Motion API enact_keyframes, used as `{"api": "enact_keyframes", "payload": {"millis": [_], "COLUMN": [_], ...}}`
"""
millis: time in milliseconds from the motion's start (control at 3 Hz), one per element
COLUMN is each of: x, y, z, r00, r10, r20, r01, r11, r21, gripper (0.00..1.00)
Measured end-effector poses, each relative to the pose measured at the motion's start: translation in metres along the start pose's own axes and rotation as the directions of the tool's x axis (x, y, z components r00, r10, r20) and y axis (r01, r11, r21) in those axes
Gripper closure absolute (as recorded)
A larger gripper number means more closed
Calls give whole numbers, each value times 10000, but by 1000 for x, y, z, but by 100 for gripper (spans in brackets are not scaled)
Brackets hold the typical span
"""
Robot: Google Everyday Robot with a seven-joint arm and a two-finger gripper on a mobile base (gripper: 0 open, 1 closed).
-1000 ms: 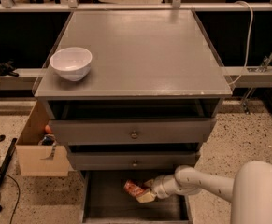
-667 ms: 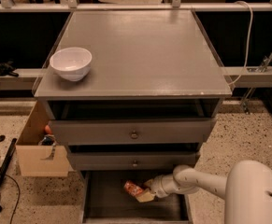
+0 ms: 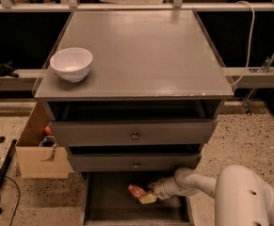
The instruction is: Place coke can into bottom drawer
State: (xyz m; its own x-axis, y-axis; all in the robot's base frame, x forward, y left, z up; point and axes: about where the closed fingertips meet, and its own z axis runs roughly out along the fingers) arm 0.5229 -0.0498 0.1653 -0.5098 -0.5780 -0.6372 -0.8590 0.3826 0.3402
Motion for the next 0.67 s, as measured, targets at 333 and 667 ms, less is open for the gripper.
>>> {"api": "enact_keyframes", "payload": {"millis": [333, 667], "x": [17, 18], "y": [0, 1], "z": [-3, -3], "r00": [9997, 9996], "r10": [262, 281], "r20": [2, 3], "r01": [-262, -281], "r11": [9996, 9995], "r21": [107, 110], "gripper": [100, 76]}}
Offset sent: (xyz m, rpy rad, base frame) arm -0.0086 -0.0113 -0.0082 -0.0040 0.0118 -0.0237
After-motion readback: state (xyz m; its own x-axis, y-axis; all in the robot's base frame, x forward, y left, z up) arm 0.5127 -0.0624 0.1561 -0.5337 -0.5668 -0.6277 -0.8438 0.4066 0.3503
